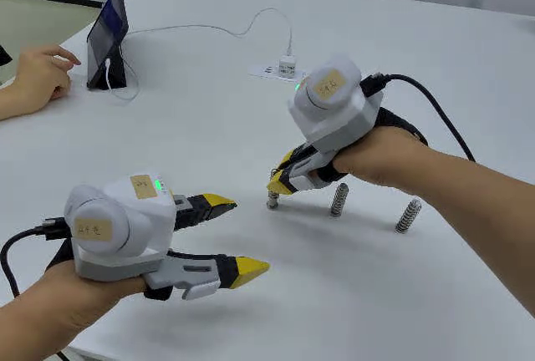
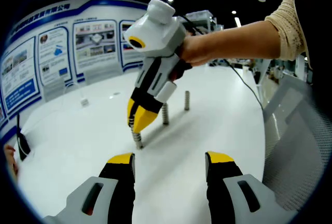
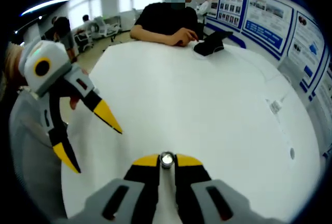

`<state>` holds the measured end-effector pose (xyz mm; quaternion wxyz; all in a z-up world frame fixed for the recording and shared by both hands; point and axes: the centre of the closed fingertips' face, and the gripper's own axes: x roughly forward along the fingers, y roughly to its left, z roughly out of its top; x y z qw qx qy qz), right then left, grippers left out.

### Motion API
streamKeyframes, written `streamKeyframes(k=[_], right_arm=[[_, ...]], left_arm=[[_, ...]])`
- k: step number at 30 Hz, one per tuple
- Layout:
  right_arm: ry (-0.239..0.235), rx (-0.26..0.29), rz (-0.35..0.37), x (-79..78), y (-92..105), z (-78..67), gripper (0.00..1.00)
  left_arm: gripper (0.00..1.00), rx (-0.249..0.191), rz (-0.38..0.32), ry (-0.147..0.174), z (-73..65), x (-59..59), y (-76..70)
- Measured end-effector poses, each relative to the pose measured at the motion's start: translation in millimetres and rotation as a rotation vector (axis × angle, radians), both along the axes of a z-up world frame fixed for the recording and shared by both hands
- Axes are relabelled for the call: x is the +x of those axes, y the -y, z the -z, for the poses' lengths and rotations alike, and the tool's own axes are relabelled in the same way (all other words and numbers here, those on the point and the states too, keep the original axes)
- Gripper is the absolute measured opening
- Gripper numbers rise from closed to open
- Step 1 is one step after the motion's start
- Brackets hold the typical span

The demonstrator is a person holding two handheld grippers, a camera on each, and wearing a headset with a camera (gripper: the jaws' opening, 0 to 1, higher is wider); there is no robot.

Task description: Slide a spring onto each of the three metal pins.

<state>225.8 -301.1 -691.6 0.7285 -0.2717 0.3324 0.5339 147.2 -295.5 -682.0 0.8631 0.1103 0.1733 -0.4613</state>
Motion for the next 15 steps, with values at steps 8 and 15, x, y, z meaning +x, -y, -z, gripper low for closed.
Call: streamKeyframes(k=[8,15], right_arm=[[-0.01,-0.008,0.007,1.4,-0.5,8.0,0.12],[-0.016,-0.024,0.012,2.0,0.4,15.8,0.12]], left_arm=[[0.55,0.001,-0.003,-0.002,0.5,0.9,-1.1],[0.55,0.001,-0.005,-0.003,1.1,1.6,-1.4]])
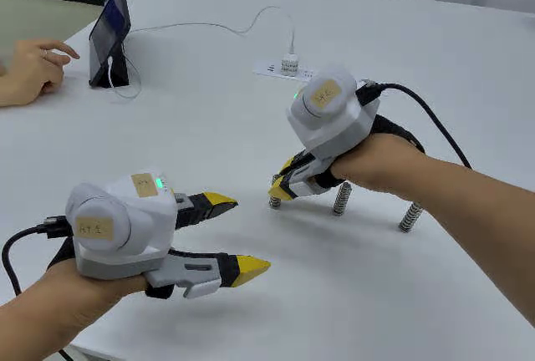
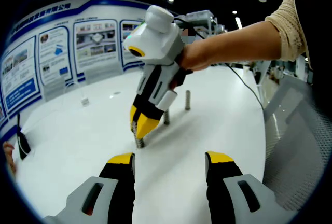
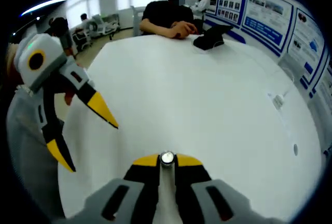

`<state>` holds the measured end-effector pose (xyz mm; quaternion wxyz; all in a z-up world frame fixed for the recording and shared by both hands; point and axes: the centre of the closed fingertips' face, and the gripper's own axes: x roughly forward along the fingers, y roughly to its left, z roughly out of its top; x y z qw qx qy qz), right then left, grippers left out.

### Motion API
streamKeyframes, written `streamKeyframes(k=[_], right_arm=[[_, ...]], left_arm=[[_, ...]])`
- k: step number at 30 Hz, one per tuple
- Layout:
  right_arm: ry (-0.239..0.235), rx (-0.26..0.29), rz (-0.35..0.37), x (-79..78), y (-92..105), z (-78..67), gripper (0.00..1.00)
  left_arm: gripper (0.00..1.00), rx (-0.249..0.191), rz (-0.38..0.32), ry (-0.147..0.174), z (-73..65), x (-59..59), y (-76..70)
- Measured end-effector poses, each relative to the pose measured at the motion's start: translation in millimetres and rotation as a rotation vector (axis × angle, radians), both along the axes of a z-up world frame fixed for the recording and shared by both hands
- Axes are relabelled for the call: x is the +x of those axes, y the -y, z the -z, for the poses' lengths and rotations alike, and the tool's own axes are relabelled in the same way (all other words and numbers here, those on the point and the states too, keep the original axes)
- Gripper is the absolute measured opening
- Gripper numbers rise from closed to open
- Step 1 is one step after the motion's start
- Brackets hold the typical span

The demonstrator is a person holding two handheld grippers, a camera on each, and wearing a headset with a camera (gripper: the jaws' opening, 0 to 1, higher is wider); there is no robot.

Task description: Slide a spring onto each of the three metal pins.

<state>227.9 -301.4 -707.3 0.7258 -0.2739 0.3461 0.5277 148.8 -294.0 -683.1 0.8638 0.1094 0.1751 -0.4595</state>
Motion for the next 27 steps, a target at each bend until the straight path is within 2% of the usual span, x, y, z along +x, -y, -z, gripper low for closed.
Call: streamKeyframes(k=[10,14,27], right_arm=[[0.008,-0.012,-0.005,-1.4,0.8,2.7,0.13],[0.024,-0.013,-0.014,-1.3,1.9,-0.8,0.15],[0.032,0.022,0.022,-9.2,17.3,-10.8,0.19]], left_arm=[[0.55,0.001,0.001,0.0,0.4,-1.0,0.5],[0.55,0.002,-0.002,0.001,-0.1,-0.7,-0.2],[0.57,-0.003,-0.007,0.0,-2.5,1.3,1.4]])
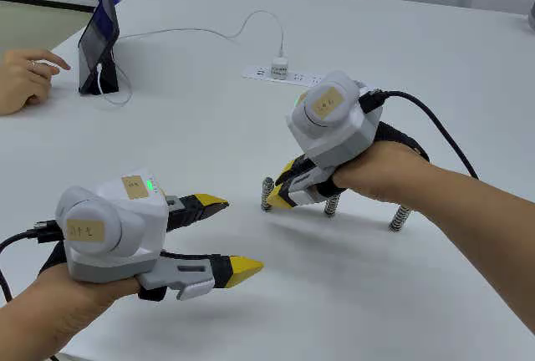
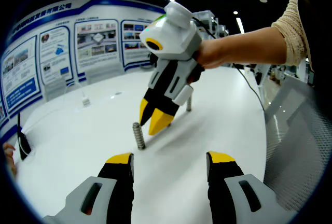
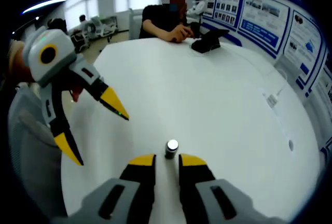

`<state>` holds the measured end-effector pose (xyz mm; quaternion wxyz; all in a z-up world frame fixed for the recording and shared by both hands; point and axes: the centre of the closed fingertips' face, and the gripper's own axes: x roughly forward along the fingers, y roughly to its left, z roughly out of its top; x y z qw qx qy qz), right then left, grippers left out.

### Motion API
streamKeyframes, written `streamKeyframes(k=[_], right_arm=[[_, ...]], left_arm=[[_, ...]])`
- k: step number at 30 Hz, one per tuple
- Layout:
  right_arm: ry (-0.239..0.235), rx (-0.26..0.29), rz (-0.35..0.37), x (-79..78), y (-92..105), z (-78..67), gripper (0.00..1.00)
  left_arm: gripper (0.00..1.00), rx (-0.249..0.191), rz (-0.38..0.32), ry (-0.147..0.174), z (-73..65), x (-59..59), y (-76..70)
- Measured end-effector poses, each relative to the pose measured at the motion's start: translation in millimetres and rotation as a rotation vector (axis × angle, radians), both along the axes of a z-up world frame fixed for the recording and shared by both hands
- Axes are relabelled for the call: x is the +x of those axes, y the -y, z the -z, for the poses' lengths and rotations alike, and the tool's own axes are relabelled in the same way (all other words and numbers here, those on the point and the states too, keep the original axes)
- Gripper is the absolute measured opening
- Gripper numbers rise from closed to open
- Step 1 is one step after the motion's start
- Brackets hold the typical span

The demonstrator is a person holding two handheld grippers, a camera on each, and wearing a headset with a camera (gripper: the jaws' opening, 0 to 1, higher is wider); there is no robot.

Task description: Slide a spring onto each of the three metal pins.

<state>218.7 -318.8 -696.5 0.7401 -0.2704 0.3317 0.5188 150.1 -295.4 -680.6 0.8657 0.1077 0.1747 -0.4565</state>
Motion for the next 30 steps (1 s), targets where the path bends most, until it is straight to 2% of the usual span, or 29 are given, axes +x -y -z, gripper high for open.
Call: streamKeyframes(k=[14,30], right_arm=[[0.023,0.058,0.038,-20.4,20.4,-14.7,0.21],[0.032,0.085,0.091,-44.0,55.0,-16.0,0.22]], left_arm=[[0.6,-0.003,0.001,0.005,-1.5,1.5,1.8],[0.63,-0.001,0.004,0.008,-3.3,1.4,3.7]])
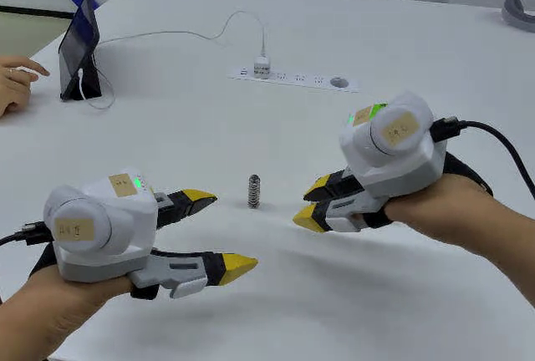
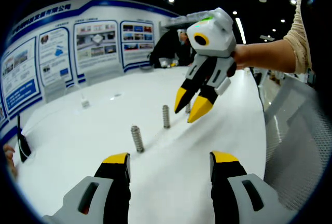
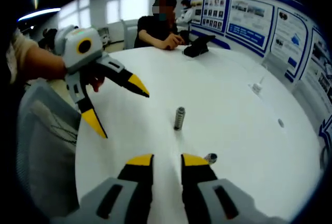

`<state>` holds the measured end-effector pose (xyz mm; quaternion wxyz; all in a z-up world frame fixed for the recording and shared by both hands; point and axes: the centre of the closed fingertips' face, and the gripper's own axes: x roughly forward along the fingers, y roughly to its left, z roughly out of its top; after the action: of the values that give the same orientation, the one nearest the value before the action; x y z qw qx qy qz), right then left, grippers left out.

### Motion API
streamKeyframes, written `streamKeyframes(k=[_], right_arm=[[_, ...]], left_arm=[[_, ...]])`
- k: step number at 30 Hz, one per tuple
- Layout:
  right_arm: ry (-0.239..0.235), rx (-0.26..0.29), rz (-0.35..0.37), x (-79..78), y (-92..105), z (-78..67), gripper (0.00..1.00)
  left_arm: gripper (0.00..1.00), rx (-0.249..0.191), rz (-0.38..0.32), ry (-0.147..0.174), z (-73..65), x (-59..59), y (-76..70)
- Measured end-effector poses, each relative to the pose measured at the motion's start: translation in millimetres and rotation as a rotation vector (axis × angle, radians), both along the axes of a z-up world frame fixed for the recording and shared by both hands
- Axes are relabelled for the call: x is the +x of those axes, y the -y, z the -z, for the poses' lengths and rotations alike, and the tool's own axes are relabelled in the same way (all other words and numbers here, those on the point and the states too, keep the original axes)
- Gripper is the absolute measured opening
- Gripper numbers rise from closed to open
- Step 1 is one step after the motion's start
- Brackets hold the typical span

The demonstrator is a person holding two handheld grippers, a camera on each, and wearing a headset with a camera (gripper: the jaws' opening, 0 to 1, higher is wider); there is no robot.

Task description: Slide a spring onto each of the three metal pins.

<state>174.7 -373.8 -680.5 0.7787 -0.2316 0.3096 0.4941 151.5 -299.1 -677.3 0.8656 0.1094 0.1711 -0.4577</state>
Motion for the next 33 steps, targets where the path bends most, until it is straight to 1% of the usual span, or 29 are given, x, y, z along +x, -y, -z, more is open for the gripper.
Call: streamKeyframes(k=[9,13,18,22,27,33], right_arm=[[0.003,0.016,0.04,-10.0,19.5,-2.1,0.23],[0.008,0.027,0.058,-12.2,27.9,-3.6,0.23],[0.01,0.027,0.081,-14.5,41.1,-3.5,0.23],[0.016,0.036,0.107,-16.6,52.6,-5.7,0.24],[0.017,0.04,0.137,-18.7,69.5,-3.4,0.24],[0.026,0.053,0.175,-19.4,87.6,-4.3,0.26]], left_arm=[[0.64,0.0,-0.003,0.002,-1.5,-0.1,-0.6],[0.65,0.0,-0.003,0.002,-1.6,-0.3,-1.1],[0.65,0.0,-0.004,0.0,-1.4,-0.1,-1.1],[0.66,0.0,-0.005,-0.005,-0.5,0.4,-0.8],[0.67,0.0,-0.005,-0.005,-0.7,1.1,-0.5],[0.67,0.002,-0.005,-0.009,0.2,1.1,-0.4]])
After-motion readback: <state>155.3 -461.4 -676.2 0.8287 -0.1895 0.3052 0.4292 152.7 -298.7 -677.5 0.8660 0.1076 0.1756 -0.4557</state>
